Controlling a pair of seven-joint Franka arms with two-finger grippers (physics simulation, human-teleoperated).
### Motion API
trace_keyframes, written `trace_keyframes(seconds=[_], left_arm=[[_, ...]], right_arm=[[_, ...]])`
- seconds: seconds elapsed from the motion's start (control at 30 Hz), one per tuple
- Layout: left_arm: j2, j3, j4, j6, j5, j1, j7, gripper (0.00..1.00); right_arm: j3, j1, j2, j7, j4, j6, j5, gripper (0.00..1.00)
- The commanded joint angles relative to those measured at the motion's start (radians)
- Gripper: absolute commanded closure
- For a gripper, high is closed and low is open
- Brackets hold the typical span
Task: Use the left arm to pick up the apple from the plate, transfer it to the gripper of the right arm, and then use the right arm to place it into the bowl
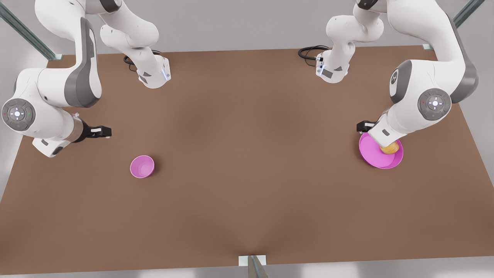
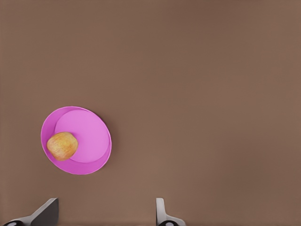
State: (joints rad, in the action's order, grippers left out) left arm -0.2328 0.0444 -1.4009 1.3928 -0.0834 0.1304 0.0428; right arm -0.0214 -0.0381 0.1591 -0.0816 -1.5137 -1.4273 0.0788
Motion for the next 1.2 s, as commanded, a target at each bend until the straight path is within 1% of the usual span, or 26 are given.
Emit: trace_keyframes(seconds=[0.0, 0.03, 0.07, 0.1, 0.13, 0.17, 0.2, 0.27, 0.3, 0.33, 0.4, 0.43, 0.47, 0.5, 0.53, 0.6, 0.67, 0.7, 0.73, 0.8, 0.87, 0.93, 1.17], left_arm=[[0.001, 0.0, -0.001, 0.0, -0.002, 0.0, -0.001, 0.0], [0.001, 0.0, -0.01, 0.003, 0.001, -0.009, -0.007, 0.0], [-0.008, 0.002, -0.091, 0.102, 0.074, -0.102, -0.043, 0.0], [-0.049, 0.0, -0.139, 0.189, 0.113, -0.167, -0.154, 0.0], [-0.135, -0.001, -0.141, 0.255, 0.113, -0.245, -0.371, 0.0], [-0.163, -0.001, -0.158, 0.305, 0.11, -0.304, -0.579, 0.0], [-0.168, -0.001, -0.216, 0.385, 0.105, -0.344, -0.786, 0.0], [-0.165, -0.008, -0.316, 0.551, 0.105, -0.373, -1.159, 0.0], [-0.165, -0.008, -0.332, 0.569, 0.106, -0.37, -1.351, 0.0], [-0.168, -0.008, -0.332, 0.568, 0.105, -0.367, -1.429, 0.0], [-0.18, -0.014, -0.337, 0.614, 0.08, -0.373, -1.716, 0.0], [-0.169, -0.018, -0.403, 0.679, 0.031, -0.374, -1.741, 0.0], [-0.131, -0.024, -0.475, 0.781, -0.019, -0.367, -1.805, 0.0], [-0.131, -0.037, -0.492, 0.816, -0.021, -0.365, -1.84, 0.0], [-0.131, -0.047, -0.532, 0.911, -0.03, -0.367, -1.905, 0.0], [-0.12, -0.077, -0.579, 0.937, -0.029, -0.368, -1.902, 0.0], [-0.115, -0.084, -0.587, 0.919, -0.029, -0.376, -1.899, 0.0], [-0.115, -0.116, -0.598, 0.917, -0.024, -0.376, -1.884, 0.0], [-0.1, -0.116, -0.621, 0.904, -0.024, -0.376, -1.795, 0.0], [-0.076, -0.116, -0.632, 0.813, -0.024, -0.37, -1.673, 0.0], [-0.077, -0.116, -0.652, 0.87, -0.024, -0.37, -1.673, 0.0], [-0.08, -0.116, -0.719, 0.992, -0.024, -0.373, -1.672, 0.0], [-0.109, -0.118, -0.736, 0.996, -0.024, -0.376, -1.618, 0.0]], right_arm=[[0.0, 0.001, -0.001, -0.041, -0.003, -0.028, 0.004, 0.0], [0.0, 0.001, 0.0, -0.041, -0.005, -0.028, 0.001, 0.0], [-0.002, 0.001, 0.0, -0.041, -0.005, -0.028, 0.001, 0.0], [-0.002, 0.001, 0.002, -0.041, -0.003, -0.028, 0.003, 0.0], [-0.008, 0.004, 0.002, -0.04, 0.006, -0.028, 0.013, 0.0], [-0.011, 0.021, 0.0, -0.04, 0.006, -0.025, 0.013, 0.0], [-0.011, 0.021, 0.002, -0.04, 0.004, -0.024, 0.012, 0.0], [-0.009, 0.02, 0.01, -0.04, 0.004, -0.025, 0.012, 0.0], [-0.009, 0.021, 0.01, -0.04, 0.006, -0.025, 0.013, 0.0], [-0.009, 0.021, 0.011, -0.04, 0.004, -0.025, 0.013, 0.0], [-0.009, 0.021, 0.011, -0.04, 0.006, -0.025, 0.013, 0.0], [-0.009, 0.021, 0.011, -0.04, 0.004, -0.025, 0.013, 0.0], [-0.009, 0.021, 0.013, -0.04, 0.004, -0.025, 0.013, 0.0], [-0.009, 0.021, 0.016, -0.04, 0.004, -0.028, 0.013, 0.0], [-0.009, 0.021, 0.016, -0.04, 0.003, -0.027, 0.013, 0.0], [-0.009, 0.018, 0.017, -0.04, 0.001, -0.028, 0.013, 0.0], [-0.009, 0.018, 0.017, -0.04, 0.001, -0.028, 0.013, 0.0], [-0.009, 0.011, 0.025, -0.04, 0.003, -0.03, 0.013, 0.0], [-0.009, 0.011, 0.027, -0.04, 0.007, -0.03, 0.013, 0.0], [-0.009, 0.018, 0.028, -0.04, 0.007, -0.032, 0.013, 0.0], [-0.009, 0.015, 0.028, -0.04, 0.006, -0.03, 0.013, 0.0], [-0.009, 0.015, 0.028, -0.04, 0.006, -0.03, 0.013, 0.0], [-0.009, 0.017, 0.031, -0.04, 0.004, -0.032, 0.013, 0.0]])
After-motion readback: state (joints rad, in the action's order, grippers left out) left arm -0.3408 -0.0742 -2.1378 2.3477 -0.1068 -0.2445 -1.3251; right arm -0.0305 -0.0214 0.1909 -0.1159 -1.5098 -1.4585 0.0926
